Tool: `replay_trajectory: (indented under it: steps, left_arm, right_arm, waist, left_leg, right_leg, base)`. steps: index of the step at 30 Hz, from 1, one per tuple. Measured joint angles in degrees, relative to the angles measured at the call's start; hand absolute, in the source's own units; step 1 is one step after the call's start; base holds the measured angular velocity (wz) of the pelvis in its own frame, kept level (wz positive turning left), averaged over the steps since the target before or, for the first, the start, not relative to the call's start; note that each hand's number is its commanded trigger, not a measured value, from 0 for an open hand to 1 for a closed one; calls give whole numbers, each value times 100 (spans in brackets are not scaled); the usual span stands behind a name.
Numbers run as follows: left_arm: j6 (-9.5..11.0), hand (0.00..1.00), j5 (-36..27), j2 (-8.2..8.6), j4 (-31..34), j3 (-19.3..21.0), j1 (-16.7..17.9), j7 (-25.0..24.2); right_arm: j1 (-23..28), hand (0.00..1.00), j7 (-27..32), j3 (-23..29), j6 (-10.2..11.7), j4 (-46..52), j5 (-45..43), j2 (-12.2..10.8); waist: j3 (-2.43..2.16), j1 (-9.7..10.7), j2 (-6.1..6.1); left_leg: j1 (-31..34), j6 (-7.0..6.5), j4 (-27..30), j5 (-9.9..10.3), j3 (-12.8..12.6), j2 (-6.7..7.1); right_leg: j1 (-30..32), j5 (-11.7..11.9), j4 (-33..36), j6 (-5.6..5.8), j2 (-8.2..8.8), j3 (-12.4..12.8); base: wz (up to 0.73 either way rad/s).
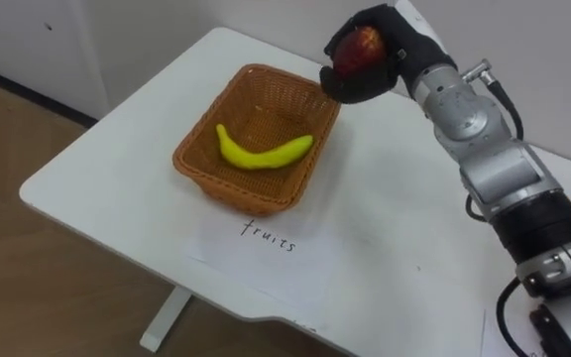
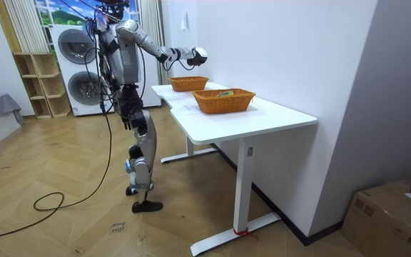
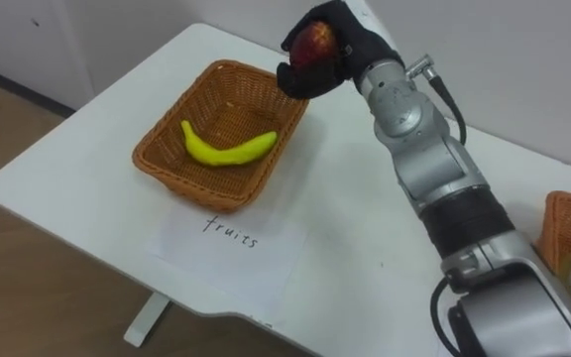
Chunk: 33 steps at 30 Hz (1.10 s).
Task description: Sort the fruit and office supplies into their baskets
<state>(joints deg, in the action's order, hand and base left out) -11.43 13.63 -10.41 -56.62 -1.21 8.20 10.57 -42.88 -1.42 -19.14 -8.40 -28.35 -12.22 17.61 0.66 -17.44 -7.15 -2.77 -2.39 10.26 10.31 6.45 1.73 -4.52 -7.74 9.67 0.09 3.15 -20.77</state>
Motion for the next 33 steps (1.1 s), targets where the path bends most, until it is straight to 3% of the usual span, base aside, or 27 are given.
replay_trajectory:
  steps: [9, 18, 33]
  left_arm:
    - [-3, 0, 55, -7, -40, 60, -35, 1]
    - [22, 0, 71, -58, -80, 122, -28, -111]
    - [17, 0, 229, -74, -77, 211, 17, -255]
  right_arm:
    - [0, 100, -6, -76, -12, 2, -193, -173]
    - [1, 100, -282, -454, 4, 2, -842, -179]
    - [48, 100, -361, -487, 11, 2, -876, -332]
  waist:
    - [-12, -139, -73]
    - [10, -226, -47]
    - [16, -353, -37]
  left_leg:
    - [16, -1, 2, -2, 9, 2]
    - [8, -1, -2, -1, 35, 4]
    - [16, -1, 2, -1, 155, 17]
  right_leg:
    - [14, -2, 2, 3, 15, -58]
    - [-12, -11, -1, 18, 18, -62]
    - [-34, -21, -6, 31, 11, -83]
  base:
    - [0]
    - [2]
    - [4]
